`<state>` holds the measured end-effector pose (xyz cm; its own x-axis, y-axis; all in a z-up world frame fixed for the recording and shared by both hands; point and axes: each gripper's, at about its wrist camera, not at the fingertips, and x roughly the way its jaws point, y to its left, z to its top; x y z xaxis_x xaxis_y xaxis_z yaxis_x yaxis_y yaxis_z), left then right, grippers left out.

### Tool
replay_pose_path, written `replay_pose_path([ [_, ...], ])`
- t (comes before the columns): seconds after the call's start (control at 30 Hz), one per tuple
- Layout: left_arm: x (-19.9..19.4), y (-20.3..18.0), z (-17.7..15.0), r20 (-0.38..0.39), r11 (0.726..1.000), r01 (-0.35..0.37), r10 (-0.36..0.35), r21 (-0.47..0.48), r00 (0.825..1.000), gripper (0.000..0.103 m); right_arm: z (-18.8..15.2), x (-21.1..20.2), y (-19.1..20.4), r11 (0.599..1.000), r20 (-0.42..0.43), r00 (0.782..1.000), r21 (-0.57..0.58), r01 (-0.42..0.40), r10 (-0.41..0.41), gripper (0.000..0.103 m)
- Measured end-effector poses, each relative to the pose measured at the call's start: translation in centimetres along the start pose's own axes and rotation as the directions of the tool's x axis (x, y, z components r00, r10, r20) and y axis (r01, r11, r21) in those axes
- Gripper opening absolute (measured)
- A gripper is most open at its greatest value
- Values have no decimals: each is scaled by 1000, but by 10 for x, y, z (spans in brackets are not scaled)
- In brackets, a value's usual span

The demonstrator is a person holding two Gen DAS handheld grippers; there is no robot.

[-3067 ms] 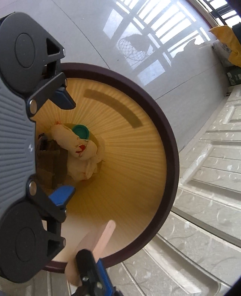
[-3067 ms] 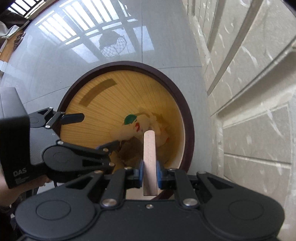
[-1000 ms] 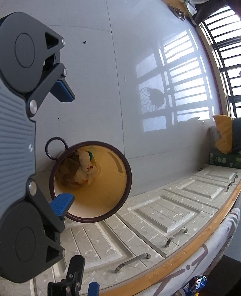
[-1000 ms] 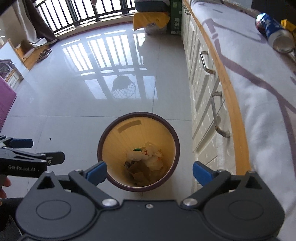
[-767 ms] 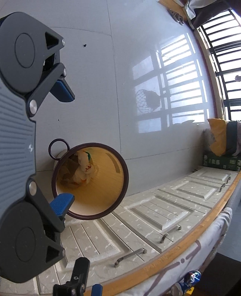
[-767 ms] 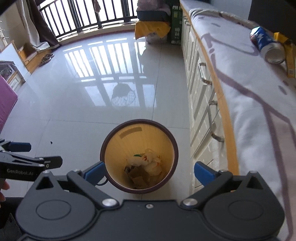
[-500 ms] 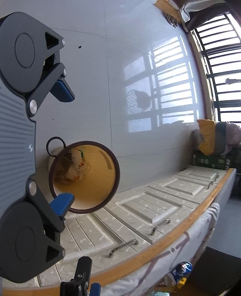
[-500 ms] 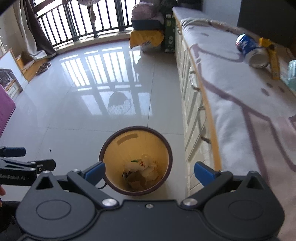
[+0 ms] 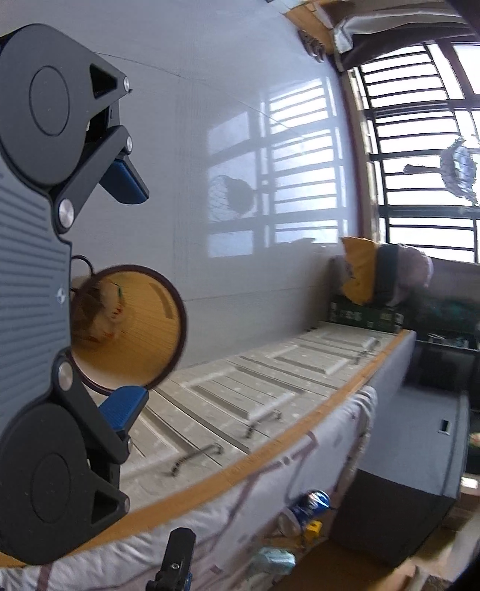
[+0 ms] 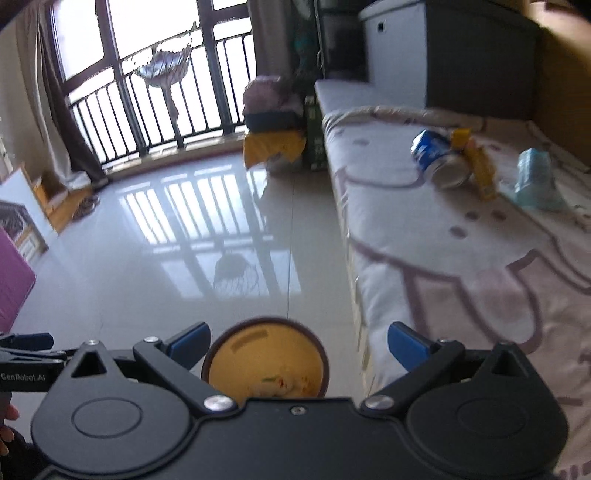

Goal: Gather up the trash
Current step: 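Move both open tools from the wastebasket back toward the mattress trash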

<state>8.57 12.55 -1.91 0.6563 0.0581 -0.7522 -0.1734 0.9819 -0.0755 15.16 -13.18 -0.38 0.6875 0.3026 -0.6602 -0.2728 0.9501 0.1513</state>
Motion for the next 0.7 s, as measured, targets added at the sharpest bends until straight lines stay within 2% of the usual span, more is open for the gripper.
replay_pose_path([
  [0.27,-26,-38,20,126,998,53,-55,21,990,103,14,-35,-35,998,108,993,51,35,-40,103],
  [0.7,-36,-131,46,241,975,154,-189,158,952,103,21,-85,-132,975,232,956,165,146,-182,103],
])
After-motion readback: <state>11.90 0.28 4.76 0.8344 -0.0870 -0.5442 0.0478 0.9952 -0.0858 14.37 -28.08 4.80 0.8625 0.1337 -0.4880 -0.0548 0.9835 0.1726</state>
